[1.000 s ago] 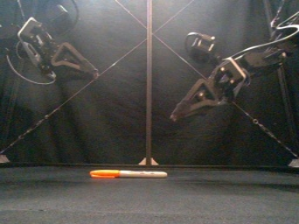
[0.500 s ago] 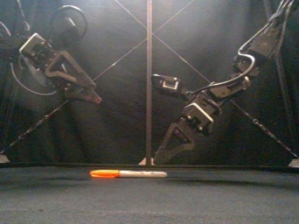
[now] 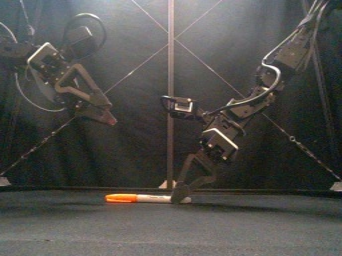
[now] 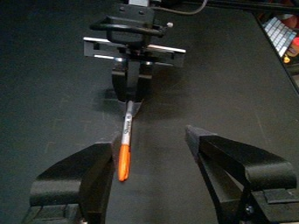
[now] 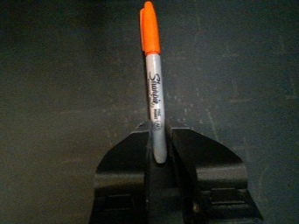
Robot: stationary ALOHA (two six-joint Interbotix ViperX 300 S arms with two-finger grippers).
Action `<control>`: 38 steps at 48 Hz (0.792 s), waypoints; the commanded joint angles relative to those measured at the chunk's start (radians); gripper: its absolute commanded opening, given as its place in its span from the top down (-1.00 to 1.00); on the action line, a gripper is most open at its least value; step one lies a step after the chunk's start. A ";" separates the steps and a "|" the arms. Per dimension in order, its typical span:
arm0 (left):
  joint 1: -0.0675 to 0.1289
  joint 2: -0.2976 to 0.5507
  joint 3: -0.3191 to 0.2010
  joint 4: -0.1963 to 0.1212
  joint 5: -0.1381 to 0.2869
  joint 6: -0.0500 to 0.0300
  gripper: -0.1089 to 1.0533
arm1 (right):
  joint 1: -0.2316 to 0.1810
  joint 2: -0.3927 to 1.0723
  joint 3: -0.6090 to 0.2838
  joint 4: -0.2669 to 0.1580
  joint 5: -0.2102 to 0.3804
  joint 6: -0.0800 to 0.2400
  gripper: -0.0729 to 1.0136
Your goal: Uncap the pen
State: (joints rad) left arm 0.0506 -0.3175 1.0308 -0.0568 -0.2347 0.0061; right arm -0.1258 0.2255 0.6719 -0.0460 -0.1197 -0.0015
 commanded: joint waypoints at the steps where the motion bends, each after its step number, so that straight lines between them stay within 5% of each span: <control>1: 0.031 0.051 -0.083 0.026 0.049 0.0000 -0.80 | -0.017 -0.115 0.028 -0.003 0.000 0.002 0.03; 8: 0.058 0.132 -0.152 0.083 0.117 -0.0015 -0.81 | -0.026 -0.206 0.086 0.002 0.000 0.002 0.03; 14: 0.061 0.184 -0.190 0.112 0.135 -0.0015 -0.81 | -0.026 -0.252 0.117 0.003 -0.002 0.002 0.03; 38: 0.067 0.324 -0.282 0.118 0.163 -0.0015 -0.78 | -0.025 -0.291 0.135 0.005 -0.006 0.002 0.03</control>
State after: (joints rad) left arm 0.1120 0.0046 0.7762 0.0583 -0.0690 0.0077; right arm -0.1503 -0.0353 0.8176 -0.0414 -0.1166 0.0000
